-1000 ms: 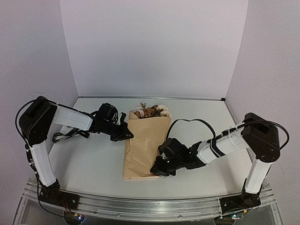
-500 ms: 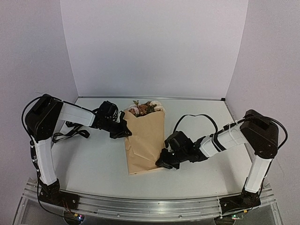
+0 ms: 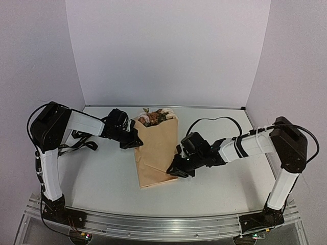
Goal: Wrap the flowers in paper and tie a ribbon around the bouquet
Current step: Press the fold line on the folded wrapping paper.
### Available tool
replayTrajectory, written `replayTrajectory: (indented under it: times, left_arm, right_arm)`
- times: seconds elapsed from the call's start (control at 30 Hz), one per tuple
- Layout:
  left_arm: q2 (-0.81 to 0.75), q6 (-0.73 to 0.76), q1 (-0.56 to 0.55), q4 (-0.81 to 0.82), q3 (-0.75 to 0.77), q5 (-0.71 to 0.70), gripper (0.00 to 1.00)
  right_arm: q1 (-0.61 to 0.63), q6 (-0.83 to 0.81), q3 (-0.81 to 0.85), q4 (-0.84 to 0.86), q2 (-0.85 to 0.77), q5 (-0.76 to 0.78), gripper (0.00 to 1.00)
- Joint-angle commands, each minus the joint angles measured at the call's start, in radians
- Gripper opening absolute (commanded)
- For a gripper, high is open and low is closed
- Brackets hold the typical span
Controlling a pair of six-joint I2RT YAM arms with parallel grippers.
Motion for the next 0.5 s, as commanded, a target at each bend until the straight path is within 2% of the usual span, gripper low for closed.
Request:
replayTrajectory:
  times: [0.0, 0.27, 0.47]
  left_arm:
    - [0.007, -0.01, 0.006, 0.037, 0.028, 0.017, 0.0]
    - [0.005, -0.019, 0.006, 0.035, 0.027, 0.023, 0.0]
    - [-0.014, -0.021, 0.006, 0.015, 0.015, 0.011, 0.0]
  right_arm:
    - [-0.025, 0.024, 0.054, -0.008, -0.041, -0.056, 0.22]
    - [-0.041, 0.171, -0.082, 0.225, -0.004, -0.117, 0.23]
    - [-0.06, 0.263, -0.13, 0.366, 0.095, -0.14, 0.21]
